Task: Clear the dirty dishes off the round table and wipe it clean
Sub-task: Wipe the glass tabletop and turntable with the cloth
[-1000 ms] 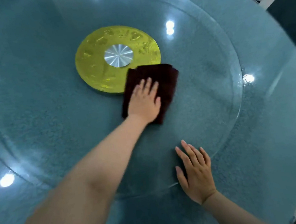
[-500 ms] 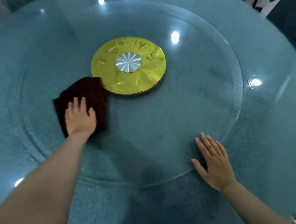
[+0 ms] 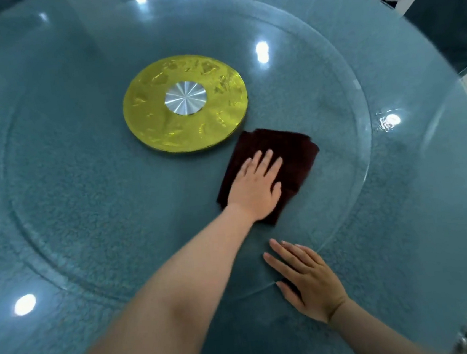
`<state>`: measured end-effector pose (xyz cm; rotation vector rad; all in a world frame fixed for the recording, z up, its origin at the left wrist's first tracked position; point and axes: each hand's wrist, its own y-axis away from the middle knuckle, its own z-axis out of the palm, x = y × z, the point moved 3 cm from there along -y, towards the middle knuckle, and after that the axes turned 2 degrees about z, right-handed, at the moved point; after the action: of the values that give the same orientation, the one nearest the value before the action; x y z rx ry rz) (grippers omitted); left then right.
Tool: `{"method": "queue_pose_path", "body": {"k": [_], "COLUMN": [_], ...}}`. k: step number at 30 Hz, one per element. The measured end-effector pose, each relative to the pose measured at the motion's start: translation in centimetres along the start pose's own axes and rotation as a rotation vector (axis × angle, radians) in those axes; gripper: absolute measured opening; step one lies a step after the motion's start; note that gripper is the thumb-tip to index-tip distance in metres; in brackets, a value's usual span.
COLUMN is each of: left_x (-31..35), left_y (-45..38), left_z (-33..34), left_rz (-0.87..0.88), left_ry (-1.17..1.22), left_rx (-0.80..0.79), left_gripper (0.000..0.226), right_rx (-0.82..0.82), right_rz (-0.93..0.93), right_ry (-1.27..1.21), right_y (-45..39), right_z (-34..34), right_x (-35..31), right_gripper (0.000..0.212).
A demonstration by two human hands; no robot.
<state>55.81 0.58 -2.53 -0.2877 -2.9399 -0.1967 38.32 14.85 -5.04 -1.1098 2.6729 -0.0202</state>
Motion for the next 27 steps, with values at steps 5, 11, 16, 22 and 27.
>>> {"method": "queue_pose_path", "body": {"k": [5,11,16,22,27], "left_x": [-7.5,-26.8,-21.7,-1.1,0.2], "left_y": [2.2,14.7,16.6,5.5,5.3], "left_z": [-0.4,-2.6,-1.2,1.1,1.1], "left_rz": [-0.154,-0.781,-0.753,-0.126,-0.031], "left_ry": [0.063,0.060,0.004,0.029,0.030], "left_rx": [0.085,0.221,0.241,0.149,0.092], "left_gripper": [0.066,0.054,0.059,0.064,0.060], "right_rx": [0.009,0.004,0.019,0.008,0.014], "right_rz": [0.015,0.008,0.024,0.046,0.057], "right_ry": [-0.025,-0.030,-0.030,0.013,-0.008], "right_y": [-0.1,0.0,-0.1,0.1,0.1], "right_z": [-0.4,-0.4,-0.3,0.0,-0.2], "right_x": [0.1,-0.1,-0.2,0.1,0.3], "right_gripper": [0.054,0.050,0.049,0.051,0.050]}}
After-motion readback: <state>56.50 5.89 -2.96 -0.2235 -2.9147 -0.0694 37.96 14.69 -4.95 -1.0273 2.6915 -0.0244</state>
